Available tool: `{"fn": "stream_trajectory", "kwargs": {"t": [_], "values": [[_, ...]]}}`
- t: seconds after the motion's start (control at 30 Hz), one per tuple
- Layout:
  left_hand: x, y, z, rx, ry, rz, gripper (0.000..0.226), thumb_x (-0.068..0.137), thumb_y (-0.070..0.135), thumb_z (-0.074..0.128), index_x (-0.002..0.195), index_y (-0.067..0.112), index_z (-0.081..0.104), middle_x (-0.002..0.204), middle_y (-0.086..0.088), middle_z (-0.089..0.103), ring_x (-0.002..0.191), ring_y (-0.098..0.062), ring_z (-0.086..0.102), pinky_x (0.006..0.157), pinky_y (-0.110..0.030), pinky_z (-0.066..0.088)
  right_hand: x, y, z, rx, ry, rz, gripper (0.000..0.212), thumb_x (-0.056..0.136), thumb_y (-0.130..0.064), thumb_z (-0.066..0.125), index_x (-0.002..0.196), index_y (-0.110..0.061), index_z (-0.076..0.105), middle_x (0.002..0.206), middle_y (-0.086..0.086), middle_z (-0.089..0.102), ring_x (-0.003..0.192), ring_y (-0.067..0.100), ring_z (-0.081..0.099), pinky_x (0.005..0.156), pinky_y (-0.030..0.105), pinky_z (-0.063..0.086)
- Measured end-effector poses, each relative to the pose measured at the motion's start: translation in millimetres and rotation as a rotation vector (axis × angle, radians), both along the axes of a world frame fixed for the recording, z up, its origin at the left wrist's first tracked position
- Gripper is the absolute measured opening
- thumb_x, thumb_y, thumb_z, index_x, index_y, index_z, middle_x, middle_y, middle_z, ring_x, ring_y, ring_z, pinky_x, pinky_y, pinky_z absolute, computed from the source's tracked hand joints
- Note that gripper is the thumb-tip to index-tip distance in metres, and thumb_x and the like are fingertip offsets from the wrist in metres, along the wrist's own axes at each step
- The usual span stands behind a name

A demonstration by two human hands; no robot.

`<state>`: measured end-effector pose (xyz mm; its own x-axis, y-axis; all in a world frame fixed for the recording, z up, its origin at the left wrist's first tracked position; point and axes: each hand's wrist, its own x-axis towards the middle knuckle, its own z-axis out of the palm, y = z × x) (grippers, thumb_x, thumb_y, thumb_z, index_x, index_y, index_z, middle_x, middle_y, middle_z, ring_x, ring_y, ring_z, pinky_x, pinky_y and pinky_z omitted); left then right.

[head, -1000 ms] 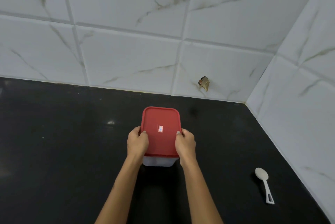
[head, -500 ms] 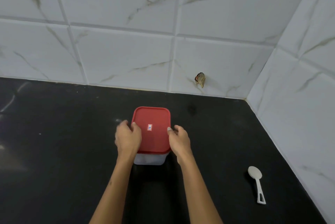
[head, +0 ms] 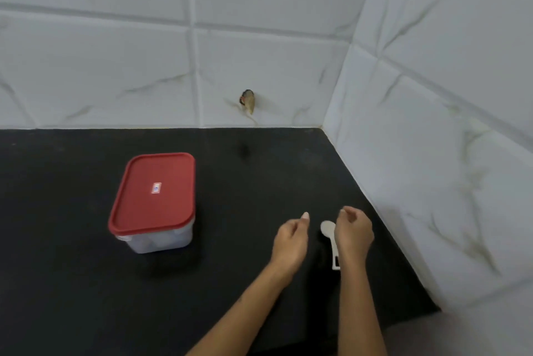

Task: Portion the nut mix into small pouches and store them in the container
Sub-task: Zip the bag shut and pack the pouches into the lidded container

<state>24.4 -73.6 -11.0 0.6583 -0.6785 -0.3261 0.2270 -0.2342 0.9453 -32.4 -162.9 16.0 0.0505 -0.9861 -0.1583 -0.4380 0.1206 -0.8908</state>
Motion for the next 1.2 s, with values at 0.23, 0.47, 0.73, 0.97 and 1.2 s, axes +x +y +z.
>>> {"fn": "stream_trajectory", "kwargs": {"t": [0.23,0.47,0.73,0.97,1.2], "values": [[-41.6,-22.0,-9.2,0.019,0.12,-0.163,0.044,0.102,0.047,0.03,0.077,0.025,0.059,0.077,0.009,0.063,0.071,-0.002,0.058,0.065,-0.017,0.043,-38.6,-6.8,-32.7,0.216,0.203,0.09,0.021,0.089,-0.02,0.053,0.104,-0.015,0.066,0.103,0.007,0.066,0.094,0.024,0.061,0.086,0.039,0.051],[-42.7,-25.1,-6.6,-0.003,0.211,-0.088,0.044,0.102,0.046,0.031,0.073,0.025,0.057,0.079,0.008,0.062,0.076,-0.004,0.058,0.07,-0.016,0.045,-45.6,-9.0,-32.5,0.27,0.178,0.181,0.021,0.086,-0.009,0.06,0.106,-0.012,0.069,0.107,0.007,0.067,0.1,0.023,0.062,0.089,0.036,0.05],[6.3,2.5,11.7,-0.061,0.148,0.112,0.043,0.102,0.042,0.035,0.073,0.023,0.062,0.075,0.006,0.068,0.077,-0.007,0.065,0.076,-0.021,0.05,13.3,11.0,-26.0,0.244,-0.032,0.336,0.02,0.078,-0.007,0.061,0.083,-0.024,0.069,0.092,0.002,0.073,0.088,0.018,0.069,0.085,0.04,0.056],[57.6,45.4,11.9,0.004,0.072,0.323,0.026,0.098,0.014,0.042,0.088,0.017,0.066,0.095,-0.01,0.073,0.095,-0.023,0.069,0.094,-0.046,0.052,83.2,49.0,-32.7,0.269,-0.132,0.489,0.023,0.079,-0.004,0.061,0.087,-0.023,0.069,0.083,-0.001,0.073,0.08,0.015,0.071,0.08,0.036,0.058],[73.4,71.6,2.0,0.068,0.009,0.426,0.024,0.097,0.01,0.043,0.113,0.011,0.061,0.107,-0.005,0.065,0.094,-0.013,0.061,0.083,-0.03,0.052,114.5,83.6,-45.3,0.242,-0.094,0.559,0.025,0.078,-0.006,0.063,0.1,-0.016,0.071,0.085,0.0,0.072,0.079,0.014,0.07,0.077,0.033,0.059]]}}
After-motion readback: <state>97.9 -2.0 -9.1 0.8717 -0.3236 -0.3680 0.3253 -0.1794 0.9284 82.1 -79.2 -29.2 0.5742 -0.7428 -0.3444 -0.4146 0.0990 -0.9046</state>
